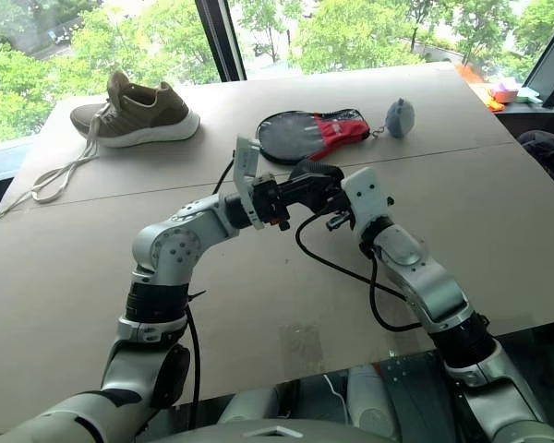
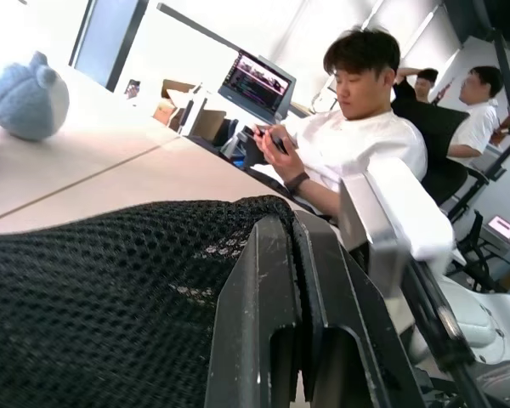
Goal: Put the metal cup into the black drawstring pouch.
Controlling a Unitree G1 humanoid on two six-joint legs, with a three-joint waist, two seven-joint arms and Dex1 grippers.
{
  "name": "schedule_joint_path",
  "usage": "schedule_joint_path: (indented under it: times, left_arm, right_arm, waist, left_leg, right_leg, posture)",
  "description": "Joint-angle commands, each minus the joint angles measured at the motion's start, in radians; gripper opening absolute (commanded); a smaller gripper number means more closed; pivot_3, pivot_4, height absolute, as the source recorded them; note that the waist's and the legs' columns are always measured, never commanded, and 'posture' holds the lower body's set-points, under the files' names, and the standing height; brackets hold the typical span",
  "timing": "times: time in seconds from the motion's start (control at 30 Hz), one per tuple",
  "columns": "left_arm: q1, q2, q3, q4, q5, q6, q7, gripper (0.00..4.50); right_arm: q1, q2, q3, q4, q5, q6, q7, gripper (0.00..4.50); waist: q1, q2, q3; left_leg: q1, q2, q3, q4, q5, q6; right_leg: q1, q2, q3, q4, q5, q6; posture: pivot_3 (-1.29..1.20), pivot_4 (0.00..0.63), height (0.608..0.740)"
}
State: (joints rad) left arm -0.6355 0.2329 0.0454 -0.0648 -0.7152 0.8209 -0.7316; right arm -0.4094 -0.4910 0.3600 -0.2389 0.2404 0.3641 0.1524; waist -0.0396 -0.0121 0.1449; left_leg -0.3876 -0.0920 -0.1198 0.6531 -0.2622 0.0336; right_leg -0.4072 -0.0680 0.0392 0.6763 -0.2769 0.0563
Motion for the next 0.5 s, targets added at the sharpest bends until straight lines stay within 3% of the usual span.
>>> schedule_joint_path:
  times: [0.03, 0.1, 0.33, 0.37, 0.5]
  left_arm:
    - [-0.028, 0.017, 0.018, -0.022, -0.008, -0.043, -0.024, 0.0]
    - [-0.024, 0.023, 0.011, -0.022, -0.004, -0.047, -0.03, 0.0]
    - [-0.04, 0.022, 0.02, 0.027, -0.002, -0.069, -0.02, 0.0]
    - [-0.046, 0.019, 0.023, 0.035, -0.004, -0.069, -0.016, 0.0]
    - [-0.074, 0.013, 0.017, 0.078, 0.013, -0.08, -0.003, 0.0]
  right_arm:
    - [0.012, -0.011, -0.03, -0.03, -0.031, 0.011, 0.079, 0.35]
    - [0.014, 0.001, -0.062, -0.043, -0.014, 0.035, 0.102, 1.0]
    - [0.011, 0.059, -0.216, -0.108, 0.108, 0.162, 0.145, 4.23]
    - [0.01, 0.065, -0.237, -0.116, 0.123, 0.178, 0.149, 4.48]
    - [0.019, 0.054, -0.361, -0.155, 0.275, 0.302, 0.21, 4.48]
  waist:
    - [0.001, 0.0, 0.0]
    - [0.003, 0.0, 0.0]
    - [0.008, -0.001, 0.0]
    - [0.009, -0.001, 0.0]
    - [0.012, -0.001, 0.0]
  left_leg:
    - [0.0, 0.0, 0.0, 0.0, 0.0, 0.0]
    - [0.0, 0.0, 0.0, 0.0, 0.0, 0.0]
    - [-0.001, 0.0, -0.001, 0.0, 0.0, 0.0]
    - [-0.002, 0.0, -0.001, 0.0, 0.0, 0.0]
    - [-0.002, 0.0, -0.002, 0.0, 0.0, 0.0]
  right_leg:
    - [0.0, 0.0, 0.0, 0.0, 0.0, 0.0]
    - [0.0, 0.0, 0.0, 0.0, 0.0, 0.0]
    - [0.0, -0.001, 0.0, -0.001, 0.0, 0.0]
    - [0.0, -0.001, 0.0, -0.001, 0.0, 0.0]
    - [-0.001, -0.001, 0.0, -0.001, 0.0, 0.0]
  posture:
    - [0.0, 0.15, 0.74]
    - [0.0, 0.15, 0.74]
    - [0.0, 0.15, 0.74]
    - [0.0, 0.15, 0.74]
    - [0.0, 0.15, 0.74]
